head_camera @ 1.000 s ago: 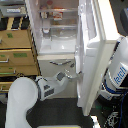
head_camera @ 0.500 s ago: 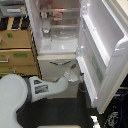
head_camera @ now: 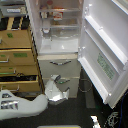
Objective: Opening the fridge
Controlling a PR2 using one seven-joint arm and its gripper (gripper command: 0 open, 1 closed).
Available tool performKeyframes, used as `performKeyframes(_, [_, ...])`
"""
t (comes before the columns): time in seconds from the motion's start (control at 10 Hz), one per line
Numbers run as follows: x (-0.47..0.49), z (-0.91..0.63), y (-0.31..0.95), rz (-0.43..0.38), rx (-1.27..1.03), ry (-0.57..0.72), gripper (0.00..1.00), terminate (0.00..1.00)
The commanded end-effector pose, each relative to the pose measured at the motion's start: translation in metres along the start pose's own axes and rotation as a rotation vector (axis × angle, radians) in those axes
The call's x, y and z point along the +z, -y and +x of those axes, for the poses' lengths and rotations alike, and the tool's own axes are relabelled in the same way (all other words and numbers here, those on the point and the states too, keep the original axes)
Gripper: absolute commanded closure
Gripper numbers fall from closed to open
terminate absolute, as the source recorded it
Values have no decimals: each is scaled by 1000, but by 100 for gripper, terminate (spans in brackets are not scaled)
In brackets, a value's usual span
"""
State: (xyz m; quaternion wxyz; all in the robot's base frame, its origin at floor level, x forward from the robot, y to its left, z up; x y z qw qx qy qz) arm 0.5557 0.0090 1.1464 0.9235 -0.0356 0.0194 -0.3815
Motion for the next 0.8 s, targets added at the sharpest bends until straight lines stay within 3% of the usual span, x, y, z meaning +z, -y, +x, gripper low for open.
performKeyframes(0.1, [-8,-84,-85,-15,30,223,0,0])
performKeyframes(0.3, [-20,-101,-100,5,-2,256,0,0])
performKeyframes(0.7, [-42,-108,-101,-30,-36,245,0,0])
performKeyframes(0.8, [-45,-108,-103,-52,-34,252,0,100])
